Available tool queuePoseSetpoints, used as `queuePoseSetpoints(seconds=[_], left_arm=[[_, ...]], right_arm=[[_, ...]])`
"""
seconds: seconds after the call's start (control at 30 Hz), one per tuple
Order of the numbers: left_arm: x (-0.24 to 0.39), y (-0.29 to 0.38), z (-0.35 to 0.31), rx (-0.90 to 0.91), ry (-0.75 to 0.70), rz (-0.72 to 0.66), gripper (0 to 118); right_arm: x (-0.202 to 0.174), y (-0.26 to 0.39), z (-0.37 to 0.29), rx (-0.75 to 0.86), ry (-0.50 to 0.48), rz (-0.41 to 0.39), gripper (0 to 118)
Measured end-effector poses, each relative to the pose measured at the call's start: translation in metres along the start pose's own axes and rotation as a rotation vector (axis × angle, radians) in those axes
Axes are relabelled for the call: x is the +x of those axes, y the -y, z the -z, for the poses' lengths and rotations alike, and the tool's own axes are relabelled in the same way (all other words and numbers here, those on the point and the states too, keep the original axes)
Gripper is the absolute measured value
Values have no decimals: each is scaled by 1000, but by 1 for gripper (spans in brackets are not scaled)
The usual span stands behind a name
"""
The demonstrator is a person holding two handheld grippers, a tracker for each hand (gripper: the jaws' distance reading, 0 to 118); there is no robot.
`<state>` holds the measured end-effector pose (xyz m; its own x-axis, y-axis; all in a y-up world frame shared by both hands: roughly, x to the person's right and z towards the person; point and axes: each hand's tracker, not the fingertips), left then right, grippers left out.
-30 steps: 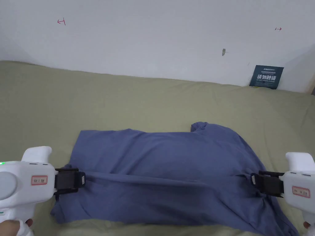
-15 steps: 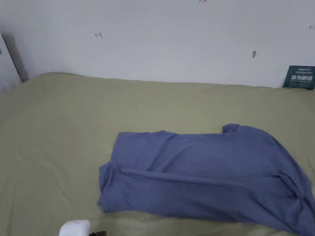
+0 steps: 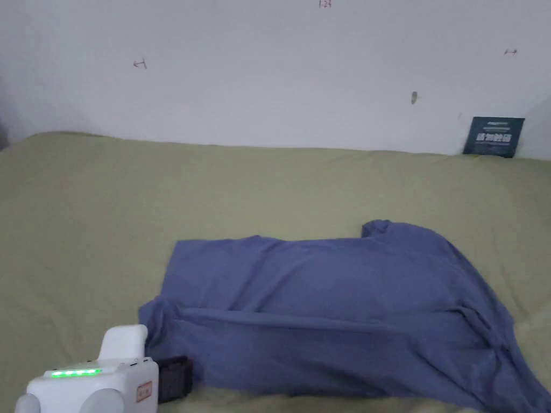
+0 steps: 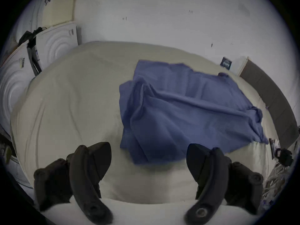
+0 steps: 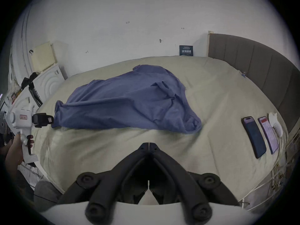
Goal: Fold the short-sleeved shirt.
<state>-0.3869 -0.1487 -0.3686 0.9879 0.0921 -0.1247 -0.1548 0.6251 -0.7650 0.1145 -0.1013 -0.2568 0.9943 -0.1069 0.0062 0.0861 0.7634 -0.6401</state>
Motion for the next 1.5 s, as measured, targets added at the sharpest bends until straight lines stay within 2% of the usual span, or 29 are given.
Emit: queuePoseSetpoints(seconds=[0.07, 0.1, 0.17, 0.2, 0.23, 0.27, 0.3, 0.37, 0.53, 0.63, 0.7, 0.73, 0.77, 0.8, 0.87, 1.1, 1.23, 1.4, 1.5], left_arm=[[0, -2, 15, -42, -24, 48, 94], [-2, -3, 18, -59, -19, 57, 81], [-5, -4, 14, -9, 11, 53, 69], [-5, -4, 10, 17, 39, 70, 39], [-5, -5, 7, 30, 51, 97, 12], [-4, -6, 6, 40, 63, 113, 9], [-1, -5, 3, 59, 72, 128, 9], [6, -6, -1, 31, 45, 158, 9], [6, -6, -1, 25, 58, 158, 9], [5, -5, 0, 19, 68, 150, 9], [4, -5, -1, 15, 82, 129, 9], [1, -7, -1, 13, 88, 122, 9], [0, -7, -1, 11, 96, 114, 9], [0, -8, -1, 8, 103, 112, 9], [-1, -10, 0, 4, 106, 110, 9], [-8, -12, -14, 4, 155, 63, 8], [-14, -13, -30, 12, 193, 70, 8], [-17, -14, -48, 3, 209, 108, 8], [-22, -10, -62, -13, 203, 130, 8]], right_arm=[[10, -3, 0, -1, 21, 1, 0], [19, -4, 4, 2, 34, 4, 0], [32, -8, 13, -1, 58, 1, 0], [38, -9, 20, -4, 89, -7, 3], [45, -11, 30, -17, 112, -18, 15], [49, -12, 39, -26, 142, -41, 41], [52, -13, 50, -38, 159, -61, 62], [56, -13, 68, -46, 141, -96, 62], [44, -16, 95, -52, 48, -261, 62], [44, -15, 114, -85, 109, -311, 62], [54, -13, 117, -84, 124, -253, 59], [61, -15, 117, -87, 99, -171, 51], [67, -17, 116, -70, 88, -124, 15], [69, -17, 112, -35, 135, -106, 6], [69, -19, 110, -38, 68, -64, 5], [77, -23, 88, -6, -8, 140, 5], [74, -28, 71, -14, -13, 107, 5], [73, -32, 48, -34, -31, 125, 5], [73, -32, 31, -50, -10, 97, 5]])
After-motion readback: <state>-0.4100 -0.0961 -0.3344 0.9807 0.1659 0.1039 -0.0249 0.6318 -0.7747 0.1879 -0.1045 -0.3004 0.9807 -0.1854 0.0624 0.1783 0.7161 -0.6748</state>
